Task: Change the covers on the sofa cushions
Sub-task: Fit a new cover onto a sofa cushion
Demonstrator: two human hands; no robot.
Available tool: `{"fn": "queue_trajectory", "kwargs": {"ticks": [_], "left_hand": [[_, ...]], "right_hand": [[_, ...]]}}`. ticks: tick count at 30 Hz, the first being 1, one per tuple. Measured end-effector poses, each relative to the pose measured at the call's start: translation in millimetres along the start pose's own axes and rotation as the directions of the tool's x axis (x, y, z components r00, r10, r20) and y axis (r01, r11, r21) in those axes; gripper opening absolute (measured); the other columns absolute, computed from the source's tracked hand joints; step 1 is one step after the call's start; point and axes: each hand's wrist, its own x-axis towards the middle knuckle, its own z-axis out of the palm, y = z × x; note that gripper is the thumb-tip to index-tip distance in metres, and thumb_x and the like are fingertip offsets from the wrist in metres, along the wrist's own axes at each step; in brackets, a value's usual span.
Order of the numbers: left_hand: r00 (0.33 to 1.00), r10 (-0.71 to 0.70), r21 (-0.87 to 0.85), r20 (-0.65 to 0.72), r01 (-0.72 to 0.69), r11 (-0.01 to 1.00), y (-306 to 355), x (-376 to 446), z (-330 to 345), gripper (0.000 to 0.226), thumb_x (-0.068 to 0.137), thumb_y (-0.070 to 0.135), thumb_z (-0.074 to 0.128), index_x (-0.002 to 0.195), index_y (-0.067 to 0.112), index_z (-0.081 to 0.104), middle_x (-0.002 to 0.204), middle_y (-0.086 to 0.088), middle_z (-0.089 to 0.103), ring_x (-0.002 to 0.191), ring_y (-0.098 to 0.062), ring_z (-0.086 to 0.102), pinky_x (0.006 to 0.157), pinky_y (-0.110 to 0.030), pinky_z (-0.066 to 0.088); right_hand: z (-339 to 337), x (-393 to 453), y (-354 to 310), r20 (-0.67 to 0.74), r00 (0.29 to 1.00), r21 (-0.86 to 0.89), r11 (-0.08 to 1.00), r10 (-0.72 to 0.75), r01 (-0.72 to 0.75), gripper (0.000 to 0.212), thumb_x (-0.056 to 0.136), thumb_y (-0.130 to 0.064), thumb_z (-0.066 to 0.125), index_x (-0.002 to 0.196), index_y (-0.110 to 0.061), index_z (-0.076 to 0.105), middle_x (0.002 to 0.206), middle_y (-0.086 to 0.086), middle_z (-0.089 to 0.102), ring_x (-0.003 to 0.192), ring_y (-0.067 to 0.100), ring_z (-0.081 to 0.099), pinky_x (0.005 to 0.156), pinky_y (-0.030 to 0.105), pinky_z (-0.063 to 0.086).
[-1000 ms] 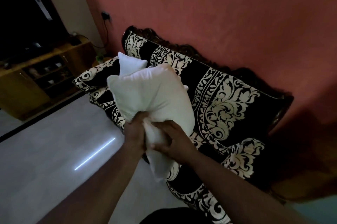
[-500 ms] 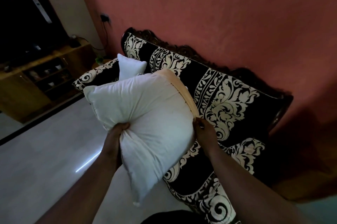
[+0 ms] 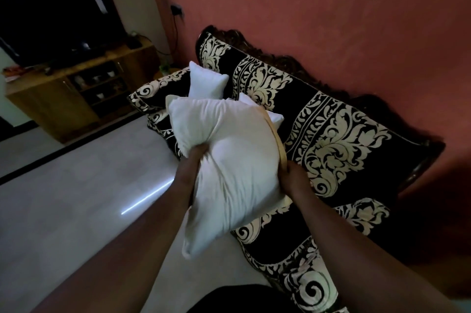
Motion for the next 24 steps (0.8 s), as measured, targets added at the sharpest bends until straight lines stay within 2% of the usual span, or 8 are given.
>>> {"fn": "queue_trajectory", "kwargs": {"ticks": [3, 6, 9, 13, 15, 20, 22, 24], "left_hand": [[0.961, -0.128, 0.084, 0.246, 0.110, 0.990, -5.3, -12.8, 2.7, 0.043, 0.087, 0.037, 0.076, 0.124, 0.016, 0.067, 0.112, -0.008, 0.076, 0.104, -0.025, 0.073, 0.085, -0.038, 0.060], [0.999, 0.044, -0.003, -0.012, -0.044, 0.999, -13.4, -9.7, 7.1, 0.044, 0.077, 0.016, 0.084, 0.118, 0.012, 0.070, 0.105, -0.007, 0.077, 0.096, -0.027, 0.074, 0.084, -0.037, 0.060], [0.941, 0.170, -0.012, -0.291, -0.182, 0.983, -10.3, 1.0, 4.8, 0.038, 0.082, 0.012, 0.079, 0.118, 0.012, 0.069, 0.106, -0.002, 0.070, 0.094, -0.020, 0.066, 0.078, -0.025, 0.048], [0.877, 0.250, 0.068, -0.409, -0.244, 0.967, -10.3, 10.0, 4.1, 0.039, 0.081, 0.014, 0.080, 0.118, 0.009, 0.070, 0.108, -0.004, 0.069, 0.103, -0.021, 0.065, 0.079, -0.026, 0.042], [0.880, 0.230, 0.092, -0.416, -0.211, 0.973, -12.5, 12.2, 4.8, 0.040, 0.079, 0.016, 0.080, 0.118, 0.009, 0.071, 0.107, -0.004, 0.069, 0.100, -0.019, 0.063, 0.079, -0.027, 0.042], [0.890, 0.223, 0.111, -0.399, -0.194, 0.975, -16.8, 8.0, -6.8, 0.060, 0.059, 0.038, 0.078, 0.111, 0.008, 0.070, 0.102, -0.003, 0.069, 0.095, -0.021, 0.064, 0.078, -0.030, 0.044], [0.902, 0.291, 0.155, -0.320, -0.253, 0.955, -25.0, 2.3, -8.8, 0.052, 0.068, 0.033, 0.083, 0.113, 0.011, 0.073, 0.105, -0.002, 0.074, 0.098, -0.018, 0.067, 0.080, -0.032, 0.048], [0.908, 0.347, 0.170, -0.235, -0.313, 0.934, -33.0, -5.0, -6.4, 0.044, 0.070, 0.033, 0.082, 0.111, 0.019, 0.076, 0.102, 0.006, 0.077, 0.097, -0.014, 0.070, 0.083, -0.033, 0.053]], "right_hand": [[-0.1, -2.5, 1.0, -0.138, 0.989, -0.122, 0.992, -0.050, 0.033, 0.017, 0.095, -0.023, 0.054, 0.079, -0.022, 0.052, 0.071, -0.006, 0.053, 0.072, 0.024, 0.053, 0.058, 0.031, 0.028], [0.0, -4.2, 9.9, -0.173, 0.976, -0.243, 0.966, -0.133, 0.089, 0.017, 0.096, -0.024, 0.050, 0.079, -0.023, 0.047, 0.073, -0.004, 0.055, 0.074, 0.027, 0.059, 0.062, 0.033, 0.034], [-0.9, -9.8, 20.6, -0.146, 0.970, -0.359, 0.924, -0.193, 0.130, 0.007, 0.096, -0.029, 0.046, 0.095, -0.024, 0.050, 0.092, 0.003, 0.062, 0.082, 0.029, 0.062, 0.070, 0.039, 0.050], [12.5, -22.4, 27.7, -0.028, 0.992, -0.532, 0.842, -0.124, 0.091, 0.020, 0.101, -0.020, 0.038, 0.116, -0.020, 0.051, 0.110, 0.007, 0.065, 0.095, 0.030, 0.068, 0.080, 0.043, 0.056], [22.9, -27.4, 31.7, 0.028, 0.999, -0.481, 0.876, -0.024, 0.035, 0.023, 0.101, -0.018, 0.039, 0.118, -0.015, 0.055, 0.114, 0.011, 0.067, 0.103, 0.031, 0.067, 0.086, 0.040, 0.052], [26.6, -31.0, 38.6, -0.028, 0.988, 0.000, 0.988, 0.154, -0.154, 0.019, 0.096, -0.033, 0.059, 0.107, -0.018, 0.065, 0.107, 0.010, 0.071, 0.098, 0.029, 0.066, 0.084, 0.037, 0.053], [21.5, -27.3, 40.7, -0.064, 0.985, -0.012, 0.986, 0.163, -0.164, 0.026, 0.098, -0.039, 0.055, 0.112, -0.017, 0.060, 0.111, 0.011, 0.070, 0.100, 0.032, 0.066, 0.088, 0.041, 0.054], [13.1, -25.7, 41.5, -0.096, 0.992, -0.202, 0.974, 0.084, -0.102, 0.024, 0.098, -0.031, 0.049, 0.118, -0.018, 0.050, 0.117, 0.012, 0.063, 0.099, 0.036, 0.066, 0.081, 0.043, 0.053]]}}
